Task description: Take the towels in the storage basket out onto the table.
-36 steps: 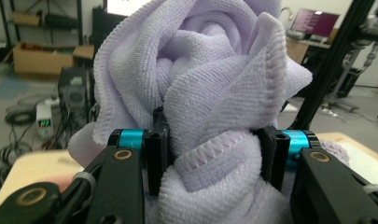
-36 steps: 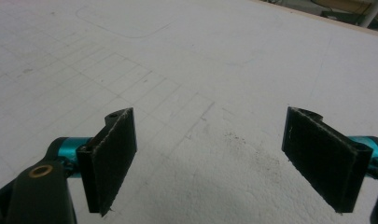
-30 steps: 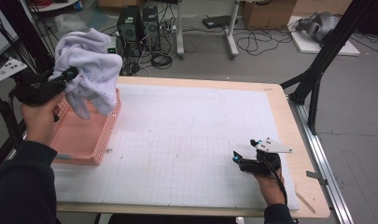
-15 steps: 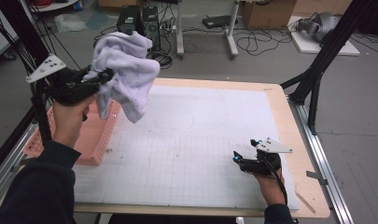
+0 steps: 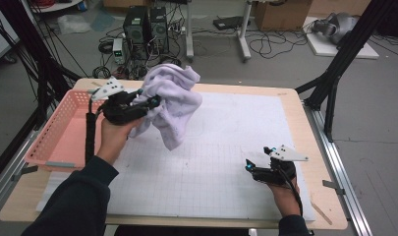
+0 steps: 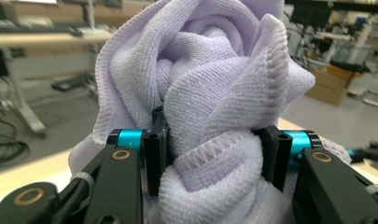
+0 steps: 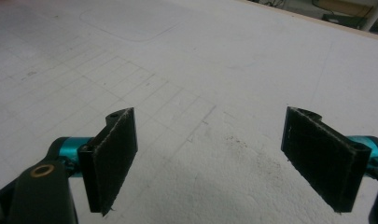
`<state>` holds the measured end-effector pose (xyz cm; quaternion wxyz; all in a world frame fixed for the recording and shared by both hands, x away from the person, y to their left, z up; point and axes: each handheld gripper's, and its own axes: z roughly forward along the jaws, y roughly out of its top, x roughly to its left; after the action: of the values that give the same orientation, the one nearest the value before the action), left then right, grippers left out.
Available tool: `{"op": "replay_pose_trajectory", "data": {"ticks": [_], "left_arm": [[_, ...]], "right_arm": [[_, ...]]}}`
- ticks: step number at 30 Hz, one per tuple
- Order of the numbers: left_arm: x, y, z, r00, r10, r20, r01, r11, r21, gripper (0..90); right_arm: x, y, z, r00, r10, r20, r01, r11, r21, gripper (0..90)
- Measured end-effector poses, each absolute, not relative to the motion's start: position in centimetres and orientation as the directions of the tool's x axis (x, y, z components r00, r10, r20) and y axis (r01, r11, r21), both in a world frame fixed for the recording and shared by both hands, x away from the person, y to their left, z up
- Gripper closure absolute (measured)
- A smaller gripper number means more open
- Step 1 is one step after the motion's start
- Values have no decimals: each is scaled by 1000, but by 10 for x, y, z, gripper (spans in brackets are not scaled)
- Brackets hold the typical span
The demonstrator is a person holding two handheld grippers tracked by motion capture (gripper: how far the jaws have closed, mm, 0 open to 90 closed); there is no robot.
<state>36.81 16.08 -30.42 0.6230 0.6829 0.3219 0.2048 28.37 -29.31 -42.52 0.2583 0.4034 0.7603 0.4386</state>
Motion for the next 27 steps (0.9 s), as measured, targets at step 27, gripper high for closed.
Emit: {"op": "replay_pose_trajectory", "data": {"ticks": [27], "left_arm": [[408, 70, -410, 716, 661, -225, 464, -210, 861, 239]], "right_arm": [[285, -293, -426, -547, 836, -41, 391, 298, 871, 171]]}}
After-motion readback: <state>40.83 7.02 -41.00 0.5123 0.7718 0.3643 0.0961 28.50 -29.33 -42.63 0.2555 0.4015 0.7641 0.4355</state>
